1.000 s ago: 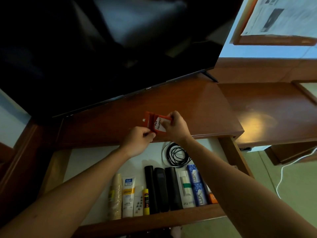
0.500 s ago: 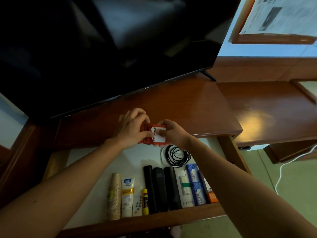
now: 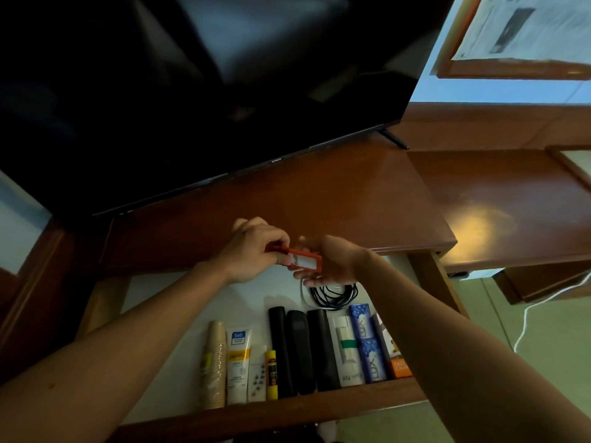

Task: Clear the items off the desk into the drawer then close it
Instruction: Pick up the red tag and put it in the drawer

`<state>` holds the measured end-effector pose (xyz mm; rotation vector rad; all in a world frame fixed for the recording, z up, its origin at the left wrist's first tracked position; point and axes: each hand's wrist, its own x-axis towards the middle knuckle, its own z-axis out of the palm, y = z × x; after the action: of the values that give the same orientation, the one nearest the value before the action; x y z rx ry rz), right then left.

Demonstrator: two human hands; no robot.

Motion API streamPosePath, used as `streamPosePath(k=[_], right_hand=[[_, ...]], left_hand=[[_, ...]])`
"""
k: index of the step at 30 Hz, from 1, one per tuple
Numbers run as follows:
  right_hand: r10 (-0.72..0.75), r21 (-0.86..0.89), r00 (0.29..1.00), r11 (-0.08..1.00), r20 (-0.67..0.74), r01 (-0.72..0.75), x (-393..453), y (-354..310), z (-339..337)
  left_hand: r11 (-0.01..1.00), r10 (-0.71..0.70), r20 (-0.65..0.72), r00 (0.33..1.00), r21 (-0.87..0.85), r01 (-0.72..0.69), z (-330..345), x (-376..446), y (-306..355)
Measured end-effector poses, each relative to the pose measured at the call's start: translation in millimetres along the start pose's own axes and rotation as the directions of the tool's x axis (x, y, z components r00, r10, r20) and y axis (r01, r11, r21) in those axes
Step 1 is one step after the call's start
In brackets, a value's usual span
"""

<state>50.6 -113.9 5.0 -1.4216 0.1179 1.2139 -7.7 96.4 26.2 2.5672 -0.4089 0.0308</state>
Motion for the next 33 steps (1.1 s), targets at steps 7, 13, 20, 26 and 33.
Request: streamPosePath(k=[7, 13, 20, 26, 33], right_hand=[[-0.011, 0.018, 1.0, 1.0, -0.013, 0.012, 7, 11, 5], [-0.099, 0.061, 0.99, 0.993, -0.104, 0.106, 21, 13, 11], [-0.178, -0.285, 0.923, 0.955, -0.34, 0.079, 43, 31, 22], [-0.267, -0.62, 0.917, 0.784, -0.297, 0.028, 67, 49, 42], [-0.343, -0.796, 0.906, 0.605, -0.249, 0.01, 108, 62, 70]], left_hand=[[0.954, 0.258, -0.08, 0.963, 0.177, -0.241, 15, -9, -10], [0.95, 0.24, -0.081, 0.967, 0.227, -0.216, 25, -20, -30], [0.96, 0.078, -0.006, 0.997, 0.269, -0.074, 22, -38, -74], [0.897, -0.321, -0.104, 0.941, 0.285, 0.337, 23, -43, -130], [0.819, -0.431, -0.053, 0.901, 0.397, 0.415, 32, -42, -177]])
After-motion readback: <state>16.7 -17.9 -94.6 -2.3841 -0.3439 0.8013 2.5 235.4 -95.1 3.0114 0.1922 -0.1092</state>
